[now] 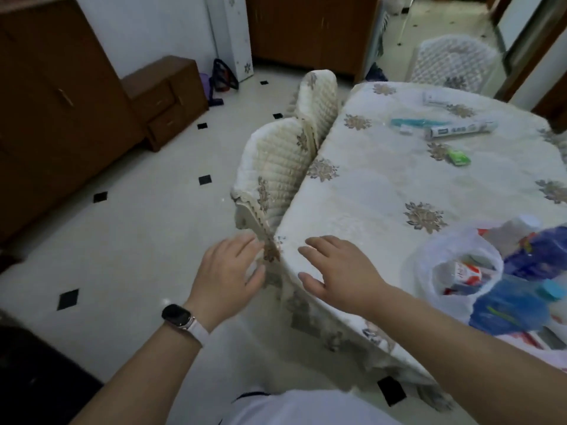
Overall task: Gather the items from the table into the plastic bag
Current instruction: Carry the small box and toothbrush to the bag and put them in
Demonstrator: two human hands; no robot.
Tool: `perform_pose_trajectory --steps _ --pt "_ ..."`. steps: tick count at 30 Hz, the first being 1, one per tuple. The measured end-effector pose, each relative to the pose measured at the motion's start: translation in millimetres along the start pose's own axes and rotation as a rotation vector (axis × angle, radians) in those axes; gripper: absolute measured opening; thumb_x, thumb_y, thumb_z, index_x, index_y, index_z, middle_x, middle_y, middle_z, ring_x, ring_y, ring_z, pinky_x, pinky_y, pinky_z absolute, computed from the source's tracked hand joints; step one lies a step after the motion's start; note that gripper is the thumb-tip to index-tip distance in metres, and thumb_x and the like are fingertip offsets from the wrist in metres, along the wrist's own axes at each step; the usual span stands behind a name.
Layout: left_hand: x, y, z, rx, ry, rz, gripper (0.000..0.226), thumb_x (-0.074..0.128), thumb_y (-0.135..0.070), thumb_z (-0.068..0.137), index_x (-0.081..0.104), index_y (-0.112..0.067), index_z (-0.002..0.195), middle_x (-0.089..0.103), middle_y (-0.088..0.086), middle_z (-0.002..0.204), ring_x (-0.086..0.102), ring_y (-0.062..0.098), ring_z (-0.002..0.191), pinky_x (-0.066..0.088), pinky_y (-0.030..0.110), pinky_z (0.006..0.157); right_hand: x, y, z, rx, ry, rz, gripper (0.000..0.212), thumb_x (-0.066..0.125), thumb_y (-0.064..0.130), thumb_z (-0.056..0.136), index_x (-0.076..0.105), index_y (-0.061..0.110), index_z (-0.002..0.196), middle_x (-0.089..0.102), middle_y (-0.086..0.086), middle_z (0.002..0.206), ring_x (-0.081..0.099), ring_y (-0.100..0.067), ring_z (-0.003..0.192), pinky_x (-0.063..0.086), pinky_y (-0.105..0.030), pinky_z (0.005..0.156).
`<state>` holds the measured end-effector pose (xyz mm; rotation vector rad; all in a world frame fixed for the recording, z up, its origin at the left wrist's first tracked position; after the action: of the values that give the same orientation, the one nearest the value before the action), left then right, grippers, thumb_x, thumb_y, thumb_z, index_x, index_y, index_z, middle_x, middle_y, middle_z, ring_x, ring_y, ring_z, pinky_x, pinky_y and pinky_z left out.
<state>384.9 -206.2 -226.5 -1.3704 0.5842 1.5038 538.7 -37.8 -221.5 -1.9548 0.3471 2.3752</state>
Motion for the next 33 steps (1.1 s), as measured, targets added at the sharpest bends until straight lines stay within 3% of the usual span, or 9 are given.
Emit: perform_pose_trajectory --steps 8,20,26,33 --pt "-46.6 116.0 -9.7 -0.064 -0.097 0.078 0.042 0.051 -0.038 0.086 0.065 -0.016 0.119 0.062 0.004 0.127 0.057 0.026 0.118 0.037 0.040 0.100 15.1 82.6 114.6 -0.105 0.003 -0.038 0.050 0.046 0.050 0.090 0.059 0.016 0.124 0.060 -0.006 0.127 0.054 -0.029 0.117 0.048 -0.042 0.092" --pt "-66.4 252.1 5.2 -0.210 -0.109 0.140 0.041 0.054 -0.036 0.088 0.064 -0.015 0.121 0.062 0.006 0.129 0.056 0.028 0.119 0.040 0.043 0.101 68.2 132.0 270.8 -0.265 0.071 -0.069 0.055 0.040 0.054 0.091 0.057 0.019 0.129 0.058 -0.006 0.134 0.053 -0.028 0.123 0.043 -0.042 0.101" --pt "-62.2 345.3 61.9 -0.284 -0.036 0.164 0.041 0.053 -0.037 0.089 0.064 -0.016 0.123 0.061 0.005 0.130 0.056 0.028 0.121 0.043 0.045 0.101 114.3 129.8 385.3 -0.292 0.067 -0.016 0.054 0.042 0.052 0.091 0.060 0.015 0.125 0.060 -0.009 0.131 0.055 -0.033 0.121 0.044 -0.044 0.100" --pt "-79.3 433.9 172.5 -0.239 0.020 0.235 0.043 0.053 -0.038 0.089 0.063 -0.017 0.126 0.061 0.005 0.131 0.055 0.026 0.122 0.041 0.043 0.102 125.5 105.7 515.9 -0.242 -0.015 0.025 0.052 0.043 0.050 0.088 0.064 0.014 0.120 0.063 -0.009 0.126 0.058 -0.032 0.116 0.047 -0.043 0.097"
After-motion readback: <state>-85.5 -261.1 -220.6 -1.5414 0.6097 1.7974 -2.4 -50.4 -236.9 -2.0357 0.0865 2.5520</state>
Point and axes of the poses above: each hand's wrist, its own z-axis towards the middle knuckle, its own x-axis out of the palm, y = z × x, the point moved 2 cm from there along z, towards the middle knuckle
